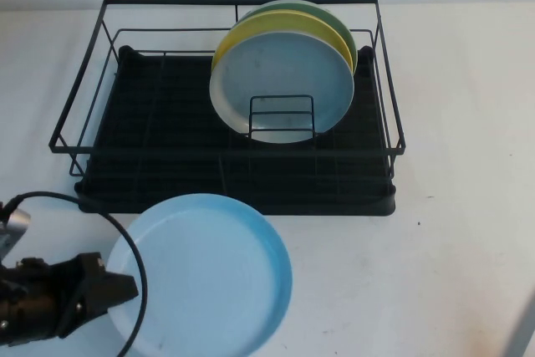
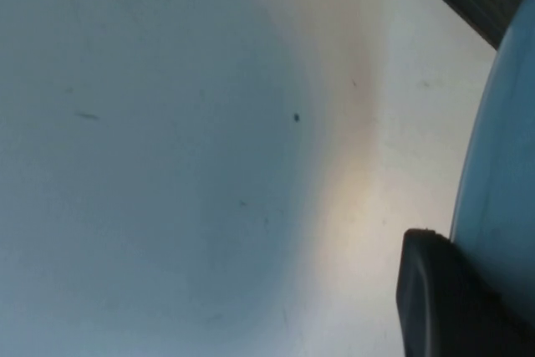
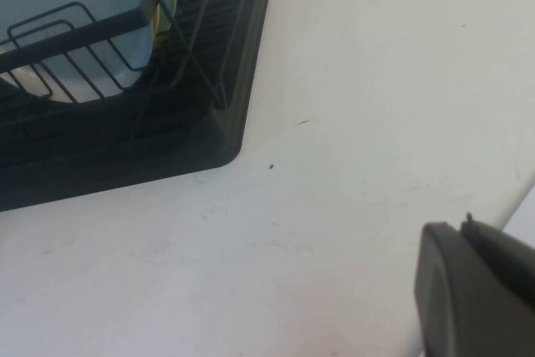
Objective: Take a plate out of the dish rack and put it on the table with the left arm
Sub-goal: Place the plate from the table
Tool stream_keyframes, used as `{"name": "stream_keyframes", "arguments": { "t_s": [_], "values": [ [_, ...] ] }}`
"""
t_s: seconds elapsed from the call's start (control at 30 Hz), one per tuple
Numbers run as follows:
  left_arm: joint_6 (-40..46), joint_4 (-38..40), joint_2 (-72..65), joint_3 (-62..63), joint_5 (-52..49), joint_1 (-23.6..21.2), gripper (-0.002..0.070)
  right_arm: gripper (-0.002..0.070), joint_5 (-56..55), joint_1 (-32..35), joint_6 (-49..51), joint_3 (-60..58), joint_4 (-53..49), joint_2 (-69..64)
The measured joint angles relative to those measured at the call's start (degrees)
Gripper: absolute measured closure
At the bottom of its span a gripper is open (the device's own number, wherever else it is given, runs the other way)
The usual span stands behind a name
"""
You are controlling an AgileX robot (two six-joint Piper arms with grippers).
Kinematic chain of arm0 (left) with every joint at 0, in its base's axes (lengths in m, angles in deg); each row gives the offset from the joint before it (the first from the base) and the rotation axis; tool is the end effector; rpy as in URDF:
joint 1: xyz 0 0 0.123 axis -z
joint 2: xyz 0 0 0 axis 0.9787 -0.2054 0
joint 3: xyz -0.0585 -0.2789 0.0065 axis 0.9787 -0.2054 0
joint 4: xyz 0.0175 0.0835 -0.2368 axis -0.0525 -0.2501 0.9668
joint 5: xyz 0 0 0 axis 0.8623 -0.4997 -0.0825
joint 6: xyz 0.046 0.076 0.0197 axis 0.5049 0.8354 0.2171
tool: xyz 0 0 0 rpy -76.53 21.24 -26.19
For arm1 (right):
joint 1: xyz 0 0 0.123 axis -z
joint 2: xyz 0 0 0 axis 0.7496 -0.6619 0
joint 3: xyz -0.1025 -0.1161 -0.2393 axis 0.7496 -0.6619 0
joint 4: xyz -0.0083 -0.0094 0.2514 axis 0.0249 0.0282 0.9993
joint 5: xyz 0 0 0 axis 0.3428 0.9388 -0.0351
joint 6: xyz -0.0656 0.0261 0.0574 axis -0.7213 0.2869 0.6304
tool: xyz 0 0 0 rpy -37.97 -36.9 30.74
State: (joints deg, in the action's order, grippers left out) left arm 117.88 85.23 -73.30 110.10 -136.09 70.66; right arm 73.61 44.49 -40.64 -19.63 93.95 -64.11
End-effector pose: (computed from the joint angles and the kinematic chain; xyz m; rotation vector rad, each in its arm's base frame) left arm 0.1725 -0.0395 0.2002 -0.1912 2.5183 -1.0041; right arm 0.0508 0.0182 0.1731 0.1431 1.8618 0.4375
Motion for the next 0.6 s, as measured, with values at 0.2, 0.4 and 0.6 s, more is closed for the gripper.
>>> {"name": "stream_keyframes", "arguments": {
  "t_s": [0.2,0.4,0.6],
  "values": [
    [3.91,9.11,-8.22,-0.23,2.72,0.19,0.0631,0.0696,0.0,0.0,0.0,0.0,0.0,0.0],
    [10.23,14.46,-16.79,-0.23,2.63,0.24,0.0631,0.0696,0.0,0.0,0.0,0.0,0.0,0.0],
    [16.93,17.86,-22.05,-0.23,-0.04,0.24,0.0631,0.0696,0.0,0.0,0.0,0.0,0.0,0.0]
  ]
}}
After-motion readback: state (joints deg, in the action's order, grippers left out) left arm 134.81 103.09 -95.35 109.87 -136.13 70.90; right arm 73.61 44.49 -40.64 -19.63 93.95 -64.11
